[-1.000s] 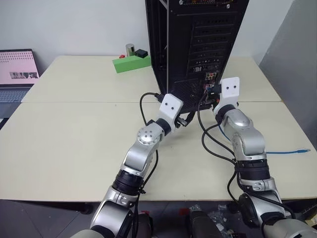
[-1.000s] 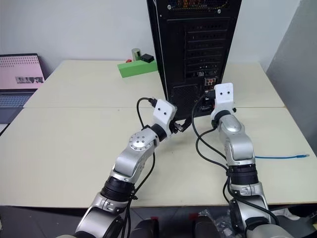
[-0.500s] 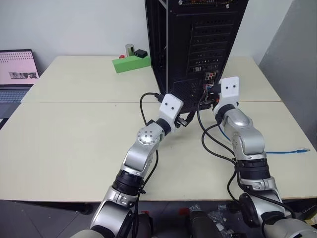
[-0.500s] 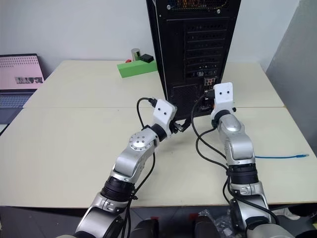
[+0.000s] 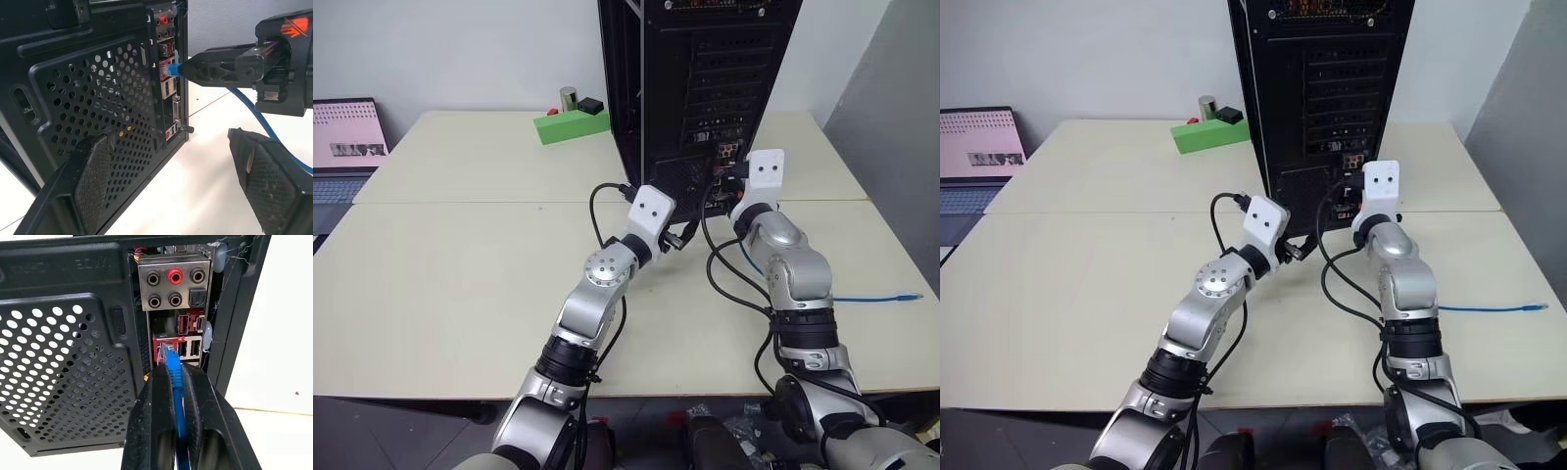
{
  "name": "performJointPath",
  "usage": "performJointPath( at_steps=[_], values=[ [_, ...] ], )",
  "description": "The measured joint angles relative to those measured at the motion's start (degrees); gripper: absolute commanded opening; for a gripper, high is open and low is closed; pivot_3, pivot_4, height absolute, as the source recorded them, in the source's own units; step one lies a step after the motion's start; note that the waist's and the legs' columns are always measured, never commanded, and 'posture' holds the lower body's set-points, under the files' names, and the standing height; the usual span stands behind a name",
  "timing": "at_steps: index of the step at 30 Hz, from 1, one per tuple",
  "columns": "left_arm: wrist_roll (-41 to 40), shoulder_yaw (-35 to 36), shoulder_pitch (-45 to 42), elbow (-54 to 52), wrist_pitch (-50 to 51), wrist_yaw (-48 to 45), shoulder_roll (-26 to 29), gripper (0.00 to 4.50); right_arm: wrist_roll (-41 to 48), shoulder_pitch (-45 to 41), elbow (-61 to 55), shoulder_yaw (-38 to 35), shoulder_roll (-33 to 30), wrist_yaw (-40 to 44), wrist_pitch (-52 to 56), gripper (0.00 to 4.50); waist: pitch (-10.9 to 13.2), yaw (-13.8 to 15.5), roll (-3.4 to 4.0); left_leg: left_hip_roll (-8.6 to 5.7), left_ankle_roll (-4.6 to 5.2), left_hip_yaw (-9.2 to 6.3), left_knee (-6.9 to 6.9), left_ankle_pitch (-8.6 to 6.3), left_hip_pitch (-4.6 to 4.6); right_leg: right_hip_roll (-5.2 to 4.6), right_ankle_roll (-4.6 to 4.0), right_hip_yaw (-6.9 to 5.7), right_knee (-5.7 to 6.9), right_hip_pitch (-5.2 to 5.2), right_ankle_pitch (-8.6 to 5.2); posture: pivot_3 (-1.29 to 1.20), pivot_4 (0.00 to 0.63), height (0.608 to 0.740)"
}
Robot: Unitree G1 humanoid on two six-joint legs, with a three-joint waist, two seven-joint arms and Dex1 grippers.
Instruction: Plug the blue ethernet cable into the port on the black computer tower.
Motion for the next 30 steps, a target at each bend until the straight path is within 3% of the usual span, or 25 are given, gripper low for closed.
performJointPath(
  at_steps=[27,30],
  values=[
    [-0.39,1.12,-0.01,0.00,-0.04,-0.52,-1.06,3.90,-0.12,-2.99,5.28,-0.45,1.78,-1.24,-2.30,0.00,0.00,-0.43,0.00,0.01,0.00,0.02,0.00,0.00,0.05,0.03,0.01,0.05,0.03,0.00,0.01,0.00,0.150,0.740],
    [-0.39,1.16,-0.02,-0.01,-0.04,-0.62,-1.03,3.91,-0.12,-2.92,5.34,-0.16,0.62,0.28,-2.31,0.71,0.00,-0.47,0.01,0.01,0.00,0.02,0.00,0.00,0.04,0.03,0.01,0.05,0.03,-0.01,0.01,0.00,0.150,0.740]
  ],
)
